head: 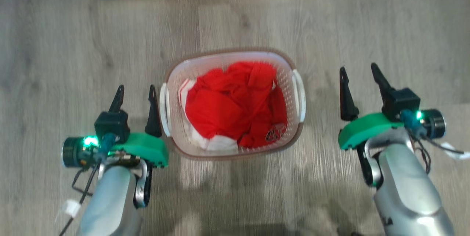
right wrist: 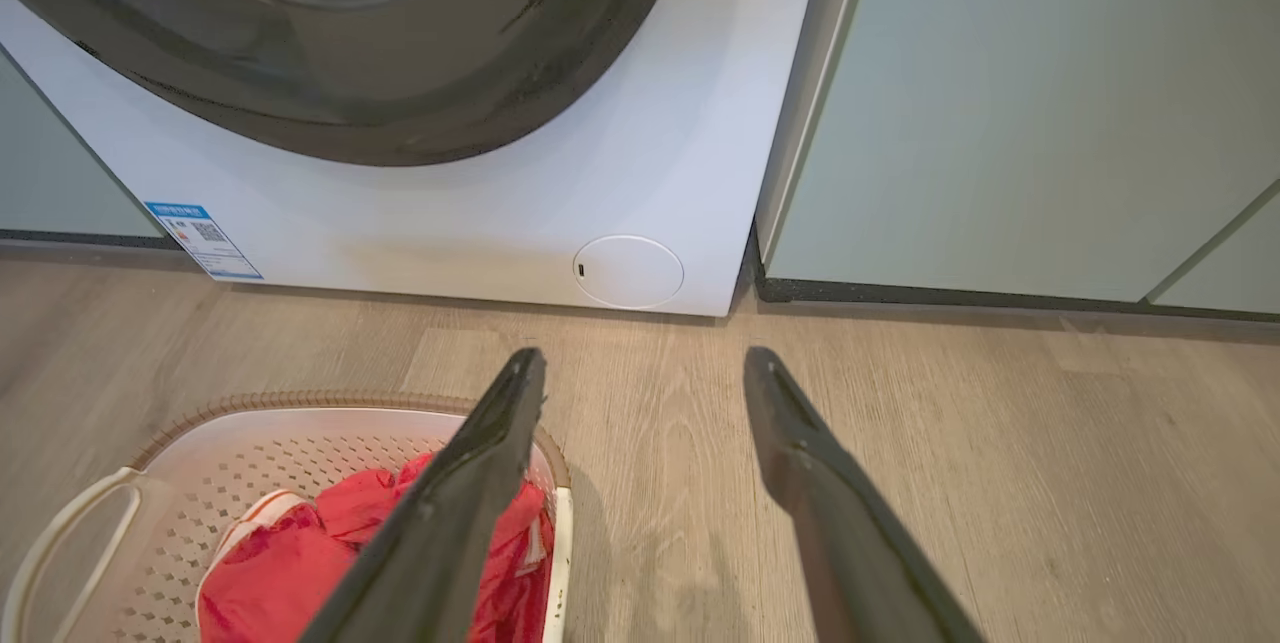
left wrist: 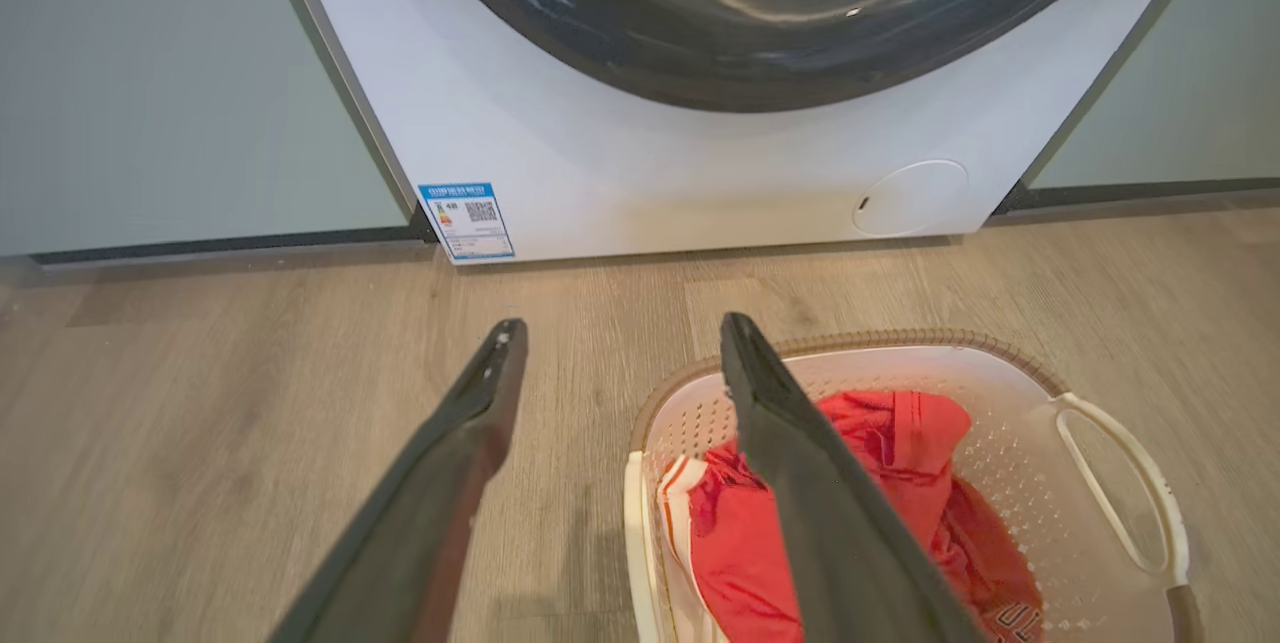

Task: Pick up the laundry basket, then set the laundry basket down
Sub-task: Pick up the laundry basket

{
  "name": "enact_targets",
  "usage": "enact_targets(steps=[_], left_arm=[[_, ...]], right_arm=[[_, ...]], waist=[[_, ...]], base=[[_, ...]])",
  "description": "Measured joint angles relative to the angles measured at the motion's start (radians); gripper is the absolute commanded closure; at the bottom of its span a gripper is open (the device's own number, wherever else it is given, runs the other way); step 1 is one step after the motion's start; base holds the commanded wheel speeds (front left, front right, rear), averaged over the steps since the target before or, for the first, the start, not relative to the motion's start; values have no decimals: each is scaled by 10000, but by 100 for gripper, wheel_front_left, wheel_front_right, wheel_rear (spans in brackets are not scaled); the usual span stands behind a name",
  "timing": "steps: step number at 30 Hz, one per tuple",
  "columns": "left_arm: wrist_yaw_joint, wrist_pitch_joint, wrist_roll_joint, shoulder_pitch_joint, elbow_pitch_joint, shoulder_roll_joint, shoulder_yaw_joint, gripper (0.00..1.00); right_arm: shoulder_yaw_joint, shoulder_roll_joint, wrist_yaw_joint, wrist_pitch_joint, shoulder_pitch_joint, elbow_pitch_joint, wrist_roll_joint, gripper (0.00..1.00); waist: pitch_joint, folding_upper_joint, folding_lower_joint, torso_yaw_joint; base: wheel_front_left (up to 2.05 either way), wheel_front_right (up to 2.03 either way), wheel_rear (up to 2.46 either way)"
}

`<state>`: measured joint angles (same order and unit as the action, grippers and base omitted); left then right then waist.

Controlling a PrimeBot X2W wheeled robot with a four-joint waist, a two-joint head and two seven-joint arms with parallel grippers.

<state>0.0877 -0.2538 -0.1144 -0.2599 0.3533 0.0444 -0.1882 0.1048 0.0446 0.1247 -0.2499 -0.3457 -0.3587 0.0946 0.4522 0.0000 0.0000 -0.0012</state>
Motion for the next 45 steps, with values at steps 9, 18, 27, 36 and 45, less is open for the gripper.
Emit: enact_targets(steps=[9, 18, 27, 36, 45], left_arm=[[-268, 0, -499, -1419, 1555, -59, -529, 0], [-272, 0, -1026, -2653, 2773, -105, -941, 0], [-360, 0, -1546, -3010, 3664, -123, -1317, 0], [-623, 0, -2203, -3721, 4525, -132, -1935, 0], [-790, 0, -2619, -4499, 5490, -144, -2504, 0]], right_arm=[[-46, 59, 0, -17, -1353, -1298, -73, 0], [155, 127, 0, -40, -2348, -2050, -69, 0], [477, 151, 0, -42, -2461, -2284, 35, 0], [558, 155, 0, -42, -2601, -2773, 29, 0], [702, 171, 0, -42, -3371, -3595, 29, 0]], waist=[[1599, 0, 1, 138], [3029, 1, 0, 364], [3621, 1, 0, 494], [4043, 0, 0, 641], [4491, 0, 0, 776]], base=[[0, 0, 0], [0, 0, 0], [0, 0, 0], [0, 0, 0], [0, 0, 0]])
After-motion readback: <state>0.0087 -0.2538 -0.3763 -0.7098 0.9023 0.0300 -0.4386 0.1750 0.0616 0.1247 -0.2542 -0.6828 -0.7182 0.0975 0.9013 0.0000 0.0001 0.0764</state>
